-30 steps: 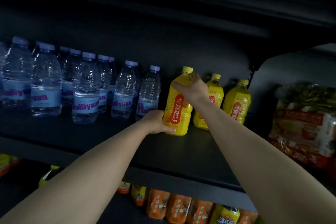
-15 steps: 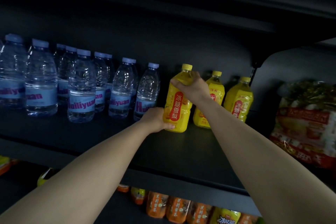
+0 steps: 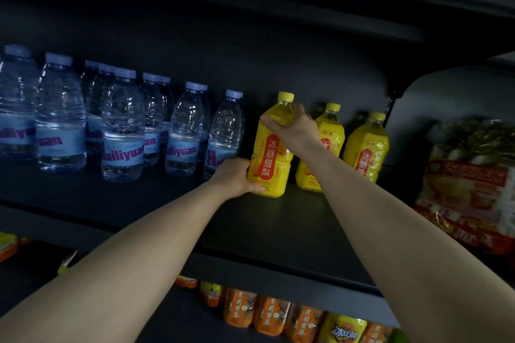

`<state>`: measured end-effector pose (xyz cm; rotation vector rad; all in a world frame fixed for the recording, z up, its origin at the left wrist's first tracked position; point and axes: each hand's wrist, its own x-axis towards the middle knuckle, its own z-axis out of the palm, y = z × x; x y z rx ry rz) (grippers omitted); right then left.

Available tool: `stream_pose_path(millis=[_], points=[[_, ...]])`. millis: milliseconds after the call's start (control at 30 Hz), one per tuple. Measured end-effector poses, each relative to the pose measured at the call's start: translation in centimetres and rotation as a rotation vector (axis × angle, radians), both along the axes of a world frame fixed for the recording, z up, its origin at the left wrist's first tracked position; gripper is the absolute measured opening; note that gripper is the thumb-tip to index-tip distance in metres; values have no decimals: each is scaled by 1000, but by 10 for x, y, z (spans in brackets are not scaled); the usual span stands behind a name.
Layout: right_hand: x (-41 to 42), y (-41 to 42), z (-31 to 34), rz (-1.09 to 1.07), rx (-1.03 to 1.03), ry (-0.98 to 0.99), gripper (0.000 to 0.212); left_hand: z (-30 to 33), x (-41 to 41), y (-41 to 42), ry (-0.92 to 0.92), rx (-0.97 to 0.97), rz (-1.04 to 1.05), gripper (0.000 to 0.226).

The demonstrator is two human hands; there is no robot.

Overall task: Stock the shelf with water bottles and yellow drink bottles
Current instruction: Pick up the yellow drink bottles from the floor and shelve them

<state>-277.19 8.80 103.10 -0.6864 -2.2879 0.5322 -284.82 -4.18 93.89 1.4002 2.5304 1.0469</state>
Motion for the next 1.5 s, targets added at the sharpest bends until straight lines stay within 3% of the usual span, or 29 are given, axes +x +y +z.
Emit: stream_pose_path(millis=[200, 467, 700, 867, 1133, 1500], points=[[12, -6, -2, -32, 90, -18, 79, 5, -2, -12, 87, -55, 27, 46], [59, -51, -2, -183, 654, -72, 50, 17, 19, -60, 418, -9, 152, 44], [105, -126, -20, -262, 873, -102, 44, 17, 64, -130, 669, 67, 276, 41], [144, -186, -58, -275, 878, -72, 37, -10, 95, -193, 702, 124, 310, 41], [196, -258, -158, -214, 783, -41, 32, -109, 137, -270, 676, 275, 238, 30], [247, -281, -359, -20, 529, -165, 24, -336, 193, -309, 422, -13, 115, 27]])
